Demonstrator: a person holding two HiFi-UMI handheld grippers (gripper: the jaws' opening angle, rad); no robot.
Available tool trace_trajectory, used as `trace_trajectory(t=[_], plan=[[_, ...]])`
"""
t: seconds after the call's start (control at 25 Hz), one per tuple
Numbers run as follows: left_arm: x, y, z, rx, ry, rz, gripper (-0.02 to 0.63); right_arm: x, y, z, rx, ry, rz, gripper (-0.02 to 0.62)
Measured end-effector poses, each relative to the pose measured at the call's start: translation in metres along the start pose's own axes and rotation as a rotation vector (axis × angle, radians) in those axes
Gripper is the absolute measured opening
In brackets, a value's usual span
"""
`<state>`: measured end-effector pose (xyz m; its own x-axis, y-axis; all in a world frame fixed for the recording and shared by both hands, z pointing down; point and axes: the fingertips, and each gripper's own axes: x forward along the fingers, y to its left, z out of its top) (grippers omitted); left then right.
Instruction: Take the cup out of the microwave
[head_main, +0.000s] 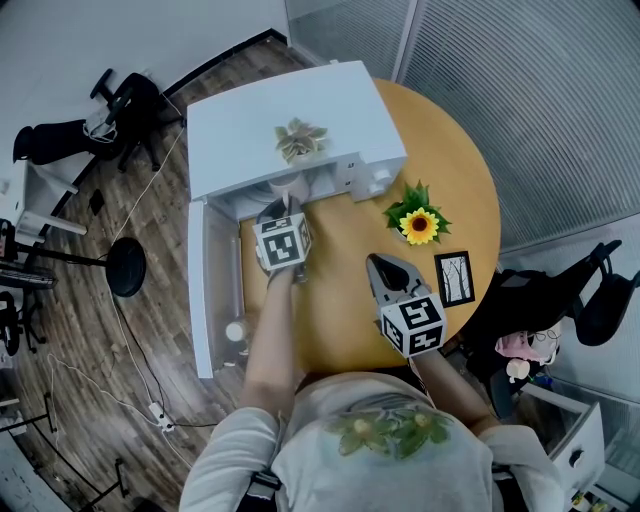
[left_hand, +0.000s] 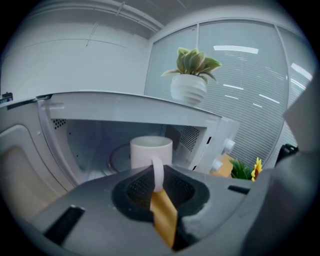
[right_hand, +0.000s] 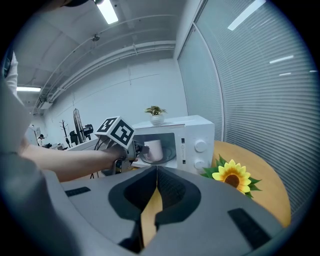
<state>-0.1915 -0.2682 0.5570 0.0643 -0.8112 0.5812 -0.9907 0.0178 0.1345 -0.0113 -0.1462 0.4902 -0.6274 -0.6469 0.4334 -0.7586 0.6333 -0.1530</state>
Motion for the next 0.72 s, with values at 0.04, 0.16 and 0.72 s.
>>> trace_trajectory(t=[0.04, 0.16, 0.72], plan=[[-0.002, -0.001, 0.0, 0.0, -0.003, 0.0, 0.052, -0.001, 0.0, 0.0, 0.0, -0.001, -0.001, 0.017], [-0.008, -0.003, -0.001, -0.002, -0.011, -0.003, 0.052, -0.004, 0.0, 0.0, -0.001, -0.005, -0.003, 0.017], [-0.047, -0.016, -0.004, 0.025, -0.038, -0.012, 0.052, -0.025, 0.01, 0.002, -0.021, -0.037, -0.001, 0.017]])
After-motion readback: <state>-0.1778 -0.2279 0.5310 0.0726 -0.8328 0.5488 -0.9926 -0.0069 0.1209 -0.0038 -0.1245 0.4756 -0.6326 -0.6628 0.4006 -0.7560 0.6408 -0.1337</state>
